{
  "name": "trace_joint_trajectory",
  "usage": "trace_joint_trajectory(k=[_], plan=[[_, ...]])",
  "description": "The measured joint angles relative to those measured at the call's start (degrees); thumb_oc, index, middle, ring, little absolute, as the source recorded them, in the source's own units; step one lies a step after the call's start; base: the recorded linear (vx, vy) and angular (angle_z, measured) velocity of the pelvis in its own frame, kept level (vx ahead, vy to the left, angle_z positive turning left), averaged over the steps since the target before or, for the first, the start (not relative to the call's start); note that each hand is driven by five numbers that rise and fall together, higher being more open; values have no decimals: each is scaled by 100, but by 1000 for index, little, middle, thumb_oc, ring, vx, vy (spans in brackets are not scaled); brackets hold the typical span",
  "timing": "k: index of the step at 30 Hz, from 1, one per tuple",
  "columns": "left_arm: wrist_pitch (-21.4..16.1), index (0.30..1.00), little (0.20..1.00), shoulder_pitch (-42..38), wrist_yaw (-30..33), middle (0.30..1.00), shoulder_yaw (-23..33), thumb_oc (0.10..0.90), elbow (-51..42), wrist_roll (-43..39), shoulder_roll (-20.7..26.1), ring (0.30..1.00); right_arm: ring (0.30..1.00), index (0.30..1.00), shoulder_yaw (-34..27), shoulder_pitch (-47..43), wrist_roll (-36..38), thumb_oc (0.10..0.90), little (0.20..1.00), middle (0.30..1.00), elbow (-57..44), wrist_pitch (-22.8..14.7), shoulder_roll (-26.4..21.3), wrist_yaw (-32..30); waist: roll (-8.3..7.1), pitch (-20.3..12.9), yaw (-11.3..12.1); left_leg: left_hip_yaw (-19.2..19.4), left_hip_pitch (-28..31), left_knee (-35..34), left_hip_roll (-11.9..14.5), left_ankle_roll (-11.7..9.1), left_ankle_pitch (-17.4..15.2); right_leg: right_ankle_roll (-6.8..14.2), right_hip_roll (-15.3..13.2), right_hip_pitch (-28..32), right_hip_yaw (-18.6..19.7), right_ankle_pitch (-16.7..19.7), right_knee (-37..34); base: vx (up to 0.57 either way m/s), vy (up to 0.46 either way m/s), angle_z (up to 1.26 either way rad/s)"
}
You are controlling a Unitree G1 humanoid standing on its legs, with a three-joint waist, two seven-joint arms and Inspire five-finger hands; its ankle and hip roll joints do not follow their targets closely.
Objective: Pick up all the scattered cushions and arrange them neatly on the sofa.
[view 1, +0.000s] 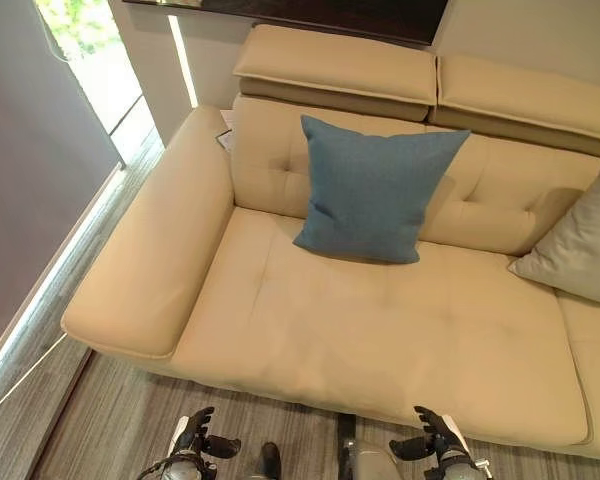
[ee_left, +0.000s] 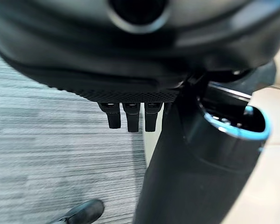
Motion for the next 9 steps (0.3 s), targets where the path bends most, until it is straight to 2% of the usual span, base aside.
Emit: trace_joint_trajectory(k=[1, 2, 3, 4, 5, 9], plan=[[3, 900, 900, 78, 0, 900, 5, 800, 19, 43, 10, 900, 900, 900, 0, 0, 4, 800, 900, 900, 12, -1, 28, -8, -76, -41, 46, 104, -39, -62, 19, -31, 148, 3, -47, 304, -53, -296, -121, -130, -70, -21], [6, 900, 900, 127, 5, 900, -2, 800, 27, 46, 18, 900, 900, 900, 0, -34, 9, 800, 900, 900, 21, 7, 66, -11, -90, -51, 116, 119, -46, -88, 36, -70, 179, 31, -74, 439, -188, -398, -271, -107, -96, -47], [12, 900, 900, 209, 2, 900, 4, 800, 34, 48, 66, 900, 900, 900, 15, -58, 21, 800, 900, 900, 45, 4, 176, 3, -241, -144, 251, 219, -67, -168, -46, -125, 171, -3, -157, 872, -336, -328, -991, -32, -40, -39], [22, 900, 900, 222, 3, 900, -2, 800, 57, 47, 76, 900, 900, 900, 11, -62, 25, 800, 900, 900, 73, 4, 229, 2, -323, -184, 231, 211, -79, -207, -108, -221, 243, -79, -164, 1051, -276, -345, -1385, -59, -69, -27], [72, 900, 900, 239, -2, 900, -4, 800, 62, 46, -10, 900, 900, 900, 9, -163, 33, 800, 900, 900, 204, 16, 252, 3, -251, -228, 195, 186, -66, -334, -58, -332, 340, -356, -52, 1217, -264, -118, -1785, 0, 0, 0], [84, 900, 900, 258, -1, 900, -53, 800, 54, 49, -128, 900, 900, 900, 3, -94, 149, 800, 900, 900, 218, 14, 275, 2, -183, -366, 148, 169, -59, -348, 62, -436, 425, -492, 158, 1358, -269, 36, -2106, -31, -32, 0]])
